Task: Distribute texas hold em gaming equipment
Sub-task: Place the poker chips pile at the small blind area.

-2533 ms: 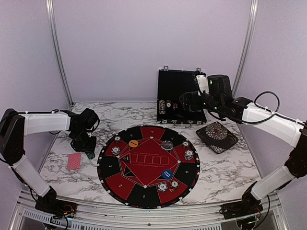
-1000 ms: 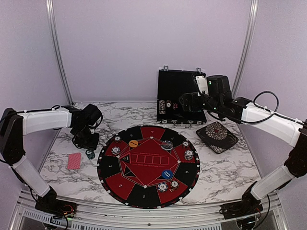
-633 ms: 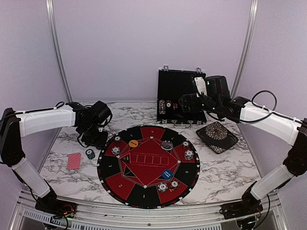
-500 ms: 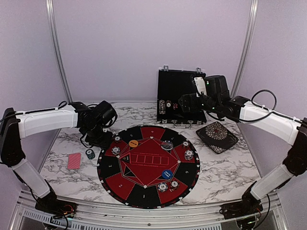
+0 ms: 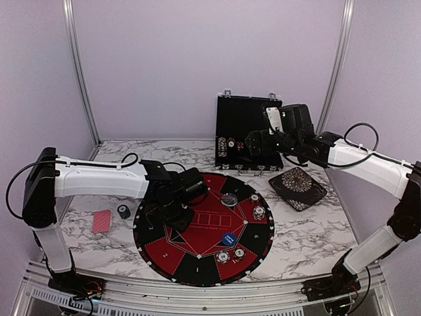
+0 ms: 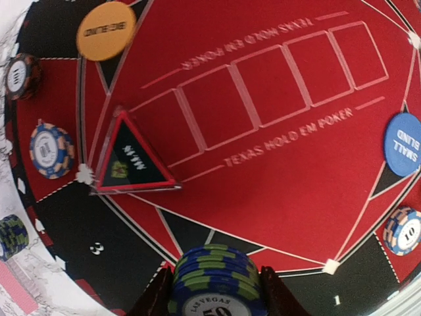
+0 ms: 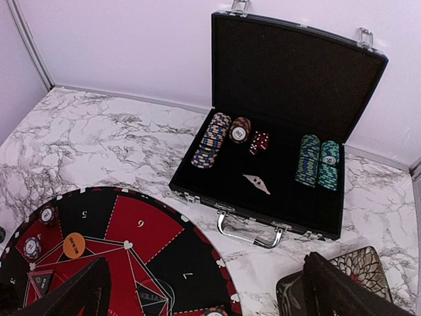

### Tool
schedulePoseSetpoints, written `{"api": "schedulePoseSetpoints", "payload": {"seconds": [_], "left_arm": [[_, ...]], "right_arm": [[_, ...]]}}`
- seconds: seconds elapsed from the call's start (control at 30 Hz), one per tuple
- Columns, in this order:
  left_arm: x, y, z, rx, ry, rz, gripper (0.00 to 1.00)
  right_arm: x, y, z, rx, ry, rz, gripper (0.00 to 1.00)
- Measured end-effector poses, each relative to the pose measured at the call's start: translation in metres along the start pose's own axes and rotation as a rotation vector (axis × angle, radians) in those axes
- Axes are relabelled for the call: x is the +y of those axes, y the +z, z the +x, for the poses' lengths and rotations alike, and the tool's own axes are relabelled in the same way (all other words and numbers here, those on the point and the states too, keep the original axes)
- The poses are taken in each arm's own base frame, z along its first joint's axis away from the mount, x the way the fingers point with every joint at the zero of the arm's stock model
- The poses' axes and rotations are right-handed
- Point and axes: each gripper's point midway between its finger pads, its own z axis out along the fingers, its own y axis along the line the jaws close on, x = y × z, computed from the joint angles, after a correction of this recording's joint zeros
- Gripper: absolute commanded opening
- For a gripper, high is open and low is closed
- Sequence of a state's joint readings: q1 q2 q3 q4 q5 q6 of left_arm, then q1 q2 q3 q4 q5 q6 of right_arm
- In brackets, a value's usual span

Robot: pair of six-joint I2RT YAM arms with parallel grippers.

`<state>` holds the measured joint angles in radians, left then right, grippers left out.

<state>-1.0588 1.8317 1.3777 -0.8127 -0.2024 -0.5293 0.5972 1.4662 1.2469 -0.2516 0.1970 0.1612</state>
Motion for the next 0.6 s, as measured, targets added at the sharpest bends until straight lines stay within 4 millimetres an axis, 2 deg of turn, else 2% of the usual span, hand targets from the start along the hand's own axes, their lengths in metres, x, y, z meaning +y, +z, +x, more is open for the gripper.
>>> {"api": "schedulePoseSetpoints", "payload": {"seconds": [0.1, 0.33, 0.43, 0.6], "left_arm": [[-0.03, 0.004, 0.006, 0.004, 0.054, 0.019, 0.33], [-0.087, 0.011, 0.021, 0.01, 0.142, 0.063, 0.33], [-0.108, 0.013, 0.026, 0.011, 0.176, 0.081, 0.33], [-0.129, 0.014, 0.039, 0.021, 0.214, 0.102, 0.33]], "right_arm": [[-0.001, 0.0, 0.0, -0.001, 0.0, 0.006, 0.98], [-0.004, 0.0, -0.001, -0.004, -0.001, 0.023, 0.98], [-0.005, 0.0, -0.001, -0.005, -0.001, 0.028, 0.98], [-0.007, -0.003, -0.003, -0.013, 0.001, 0.038, 0.98]]}}
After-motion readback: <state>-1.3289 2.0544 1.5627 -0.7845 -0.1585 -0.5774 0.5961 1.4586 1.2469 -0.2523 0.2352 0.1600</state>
